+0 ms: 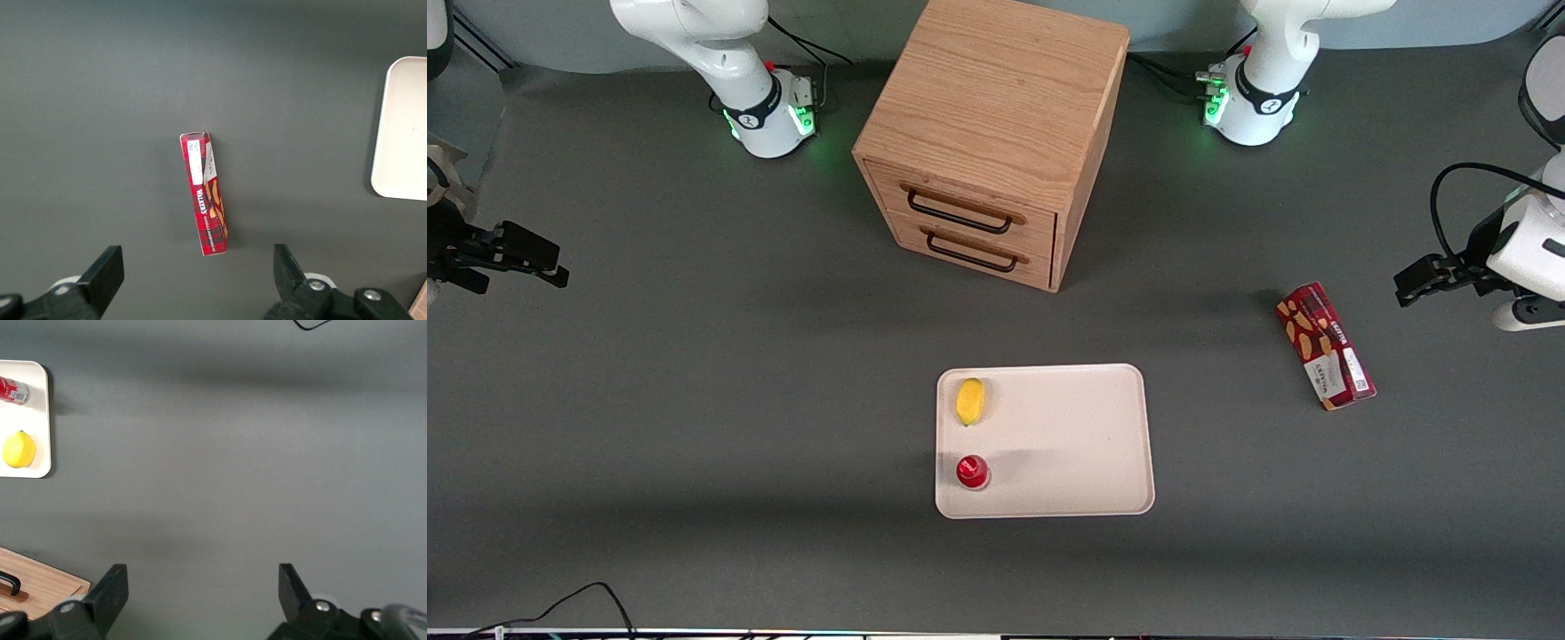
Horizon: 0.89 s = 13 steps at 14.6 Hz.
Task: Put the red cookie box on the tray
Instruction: 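Lower the open left gripper over the red cookie box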
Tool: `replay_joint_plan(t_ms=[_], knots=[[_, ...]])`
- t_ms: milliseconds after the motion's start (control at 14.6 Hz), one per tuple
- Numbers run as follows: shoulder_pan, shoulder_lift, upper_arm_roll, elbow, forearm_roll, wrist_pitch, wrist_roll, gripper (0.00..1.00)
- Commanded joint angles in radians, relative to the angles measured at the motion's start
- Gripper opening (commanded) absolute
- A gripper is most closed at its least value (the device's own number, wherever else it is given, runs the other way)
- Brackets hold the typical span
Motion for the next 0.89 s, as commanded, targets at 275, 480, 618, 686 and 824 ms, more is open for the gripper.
replay_joint_plan(t_ms=[275, 480, 618, 686, 824], knots=[[0.018, 0.043, -0.021, 0.077, -0.002, -0.071, 0.031, 1.0], [0.021, 0.054, 0.015, -0.046, -0.005, 0.026, 0.072, 1.0], [0.024, 0.046, 0.041, -0.222, -0.007, 0.221, 0.071, 1.0], [0.023, 0.055, 0.057, -0.278, -0.019, 0.302, 0.066, 1.0], [0.026, 0.08, 0.065, -0.373, -0.083, 0.45, 0.066, 1.0]])
